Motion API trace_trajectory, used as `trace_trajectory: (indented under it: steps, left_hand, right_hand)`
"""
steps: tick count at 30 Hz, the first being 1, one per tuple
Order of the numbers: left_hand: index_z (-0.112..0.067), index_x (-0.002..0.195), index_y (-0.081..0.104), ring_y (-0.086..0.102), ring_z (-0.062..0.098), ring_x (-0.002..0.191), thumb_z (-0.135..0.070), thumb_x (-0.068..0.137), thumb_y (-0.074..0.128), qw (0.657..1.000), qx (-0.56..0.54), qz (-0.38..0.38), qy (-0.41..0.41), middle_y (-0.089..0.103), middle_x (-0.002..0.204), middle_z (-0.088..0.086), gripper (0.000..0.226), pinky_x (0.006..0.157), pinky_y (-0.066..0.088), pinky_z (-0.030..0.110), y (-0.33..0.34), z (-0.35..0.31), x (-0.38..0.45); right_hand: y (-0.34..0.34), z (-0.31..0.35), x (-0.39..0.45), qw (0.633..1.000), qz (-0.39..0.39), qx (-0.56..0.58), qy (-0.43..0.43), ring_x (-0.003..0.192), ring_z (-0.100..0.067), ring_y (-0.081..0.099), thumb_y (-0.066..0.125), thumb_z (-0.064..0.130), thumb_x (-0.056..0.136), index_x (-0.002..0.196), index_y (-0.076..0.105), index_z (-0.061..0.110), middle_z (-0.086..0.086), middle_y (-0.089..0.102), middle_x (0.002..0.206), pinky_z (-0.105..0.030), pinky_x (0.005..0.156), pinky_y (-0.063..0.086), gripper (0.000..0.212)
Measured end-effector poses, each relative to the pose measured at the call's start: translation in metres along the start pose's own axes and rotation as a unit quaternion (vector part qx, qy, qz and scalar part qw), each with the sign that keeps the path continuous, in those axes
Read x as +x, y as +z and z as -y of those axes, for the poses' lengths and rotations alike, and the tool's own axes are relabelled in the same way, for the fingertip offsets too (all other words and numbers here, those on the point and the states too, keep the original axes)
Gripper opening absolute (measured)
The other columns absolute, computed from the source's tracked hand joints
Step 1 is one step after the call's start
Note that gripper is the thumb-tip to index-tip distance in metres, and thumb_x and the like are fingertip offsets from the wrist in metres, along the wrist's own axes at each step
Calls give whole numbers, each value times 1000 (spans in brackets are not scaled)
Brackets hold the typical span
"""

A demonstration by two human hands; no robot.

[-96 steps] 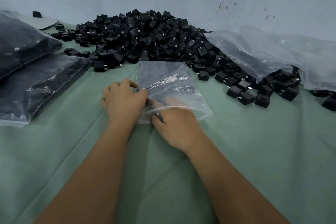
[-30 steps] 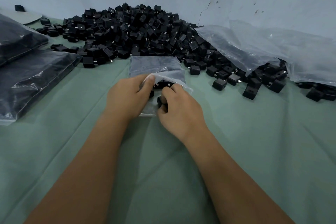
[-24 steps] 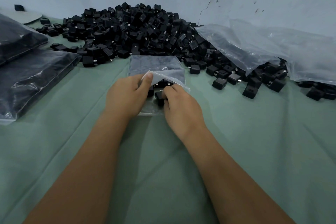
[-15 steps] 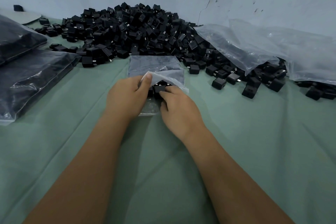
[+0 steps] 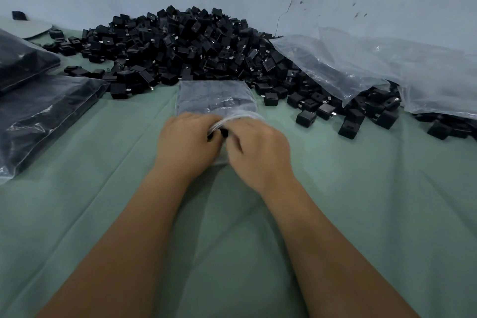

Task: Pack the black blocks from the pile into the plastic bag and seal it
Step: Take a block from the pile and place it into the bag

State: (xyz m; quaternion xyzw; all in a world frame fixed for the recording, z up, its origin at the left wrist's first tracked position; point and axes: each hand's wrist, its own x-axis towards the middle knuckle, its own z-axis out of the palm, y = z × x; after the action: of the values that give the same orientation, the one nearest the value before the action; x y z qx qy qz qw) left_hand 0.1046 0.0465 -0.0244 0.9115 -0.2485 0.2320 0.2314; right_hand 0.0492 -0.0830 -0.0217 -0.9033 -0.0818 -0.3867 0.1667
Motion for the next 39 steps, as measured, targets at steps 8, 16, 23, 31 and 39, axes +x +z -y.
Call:
trace_trajectory:
  steps: [8,16,23,31,39]
  left_hand:
    - [-20,94,67,55,23,96,-38,91,41,990,138,5,-9,64,98,-1,32,95,25,39,12,-21,-1]
    - [-9,107,61,52,30,105,-15,85,56,993,106,34,42,60,110,9,23,84,34,37,22,-17,-3]
    - [-17,75,53,45,19,83,-29,86,53,999,31,10,-40,48,80,-6,16,71,27,32,19,-25,7]
    - [-14,58,40,41,23,71,-25,85,53,996,8,-21,-88,37,64,-5,33,66,22,32,21,-31,10]
    - [-11,64,51,39,21,72,-21,86,53,998,-7,-29,-60,41,69,-4,24,68,21,31,21,-26,3]
  right_hand:
    - [-25,-86,0,928,-92,57,356,109,-21,53,45,10,87,127,59,23,-2,52,124,-33,87,45,45]
    - [-16,-107,1,904,146,-73,396,145,-25,16,43,36,95,150,9,46,-2,9,161,-49,108,25,66]
    - [-10,-105,0,923,90,-107,360,128,-26,37,48,39,96,135,46,33,-4,46,138,-43,101,33,40]
    - [-9,-105,1,919,26,-84,384,112,-24,45,58,45,90,105,48,27,5,58,110,-40,85,36,25]
    - [-17,-106,-7,894,-41,81,439,85,-15,59,68,35,85,124,55,25,5,61,93,-26,66,41,42]
